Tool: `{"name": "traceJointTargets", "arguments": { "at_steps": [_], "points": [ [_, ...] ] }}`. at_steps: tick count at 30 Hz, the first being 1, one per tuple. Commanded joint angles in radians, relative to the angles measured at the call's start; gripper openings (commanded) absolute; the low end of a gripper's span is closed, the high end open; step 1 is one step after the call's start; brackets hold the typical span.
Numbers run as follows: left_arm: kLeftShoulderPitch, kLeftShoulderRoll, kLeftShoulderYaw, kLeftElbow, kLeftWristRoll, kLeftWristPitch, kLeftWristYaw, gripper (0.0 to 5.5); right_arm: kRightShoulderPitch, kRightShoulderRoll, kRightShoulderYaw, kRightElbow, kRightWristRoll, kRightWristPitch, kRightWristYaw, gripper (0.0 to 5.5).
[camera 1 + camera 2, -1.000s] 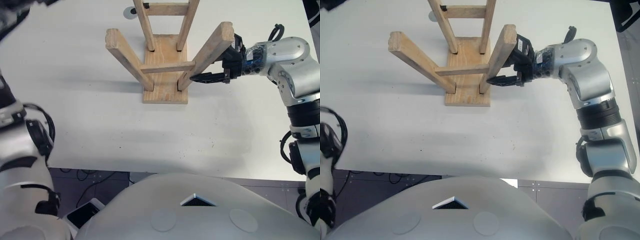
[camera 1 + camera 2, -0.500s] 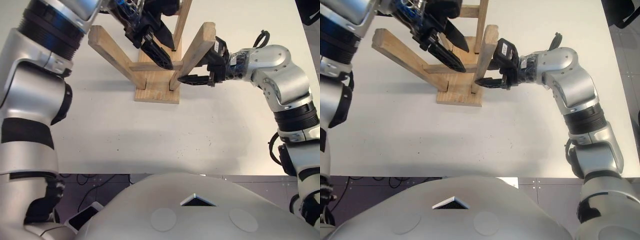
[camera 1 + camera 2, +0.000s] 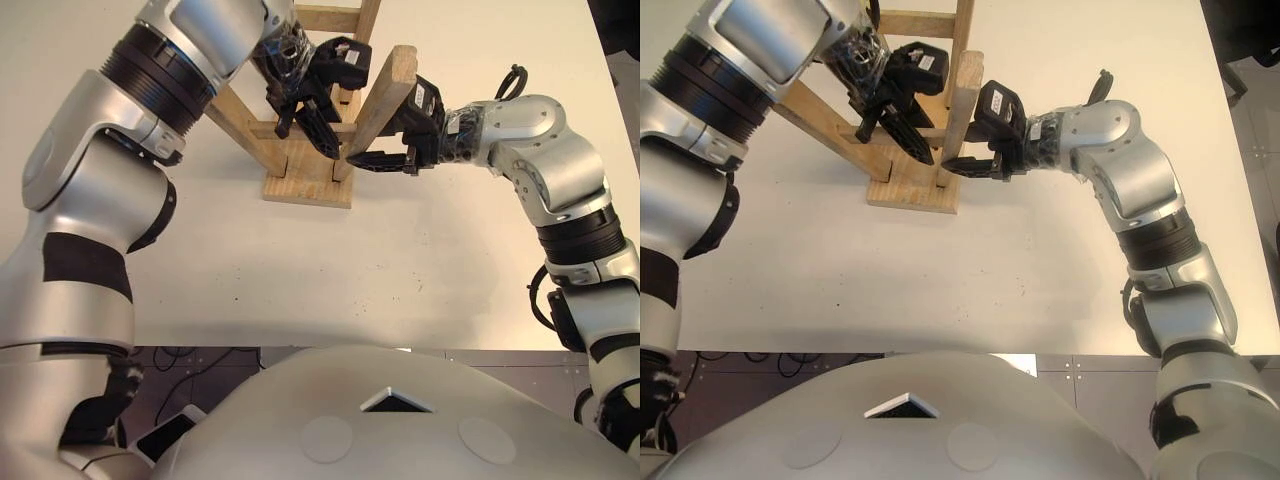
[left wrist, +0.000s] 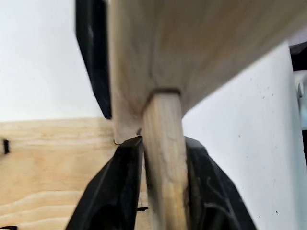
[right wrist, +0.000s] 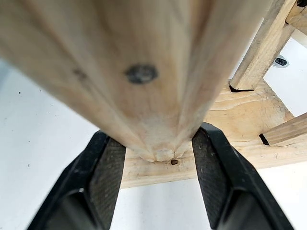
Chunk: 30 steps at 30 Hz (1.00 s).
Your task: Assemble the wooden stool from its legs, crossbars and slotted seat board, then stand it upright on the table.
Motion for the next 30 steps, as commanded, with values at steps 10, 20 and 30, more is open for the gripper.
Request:
{"name": "traceJointTargets", "arguments": {
  "at_steps": [10,20,30],
  "points": [
    [0.194,-0.073,0.032,-0.008,0.081,0.135,0.085,0.76,0.024,0.029,0.138,-0.093,-0.111,0.125,-0.009,2.02],
    [0.327,-0.073,0.057,-0.144,0.095,0.24,0.109,0.75,-0.03,0.038,0.341,0.011,-0.296,0.074,0.006,2.02],
    [0.288,-0.047,0.197,-0.32,0.061,0.237,0.08,0.99,0.016,0.058,0.244,0.003,-0.181,0.094,-0.009,2.02]
  ]
}}
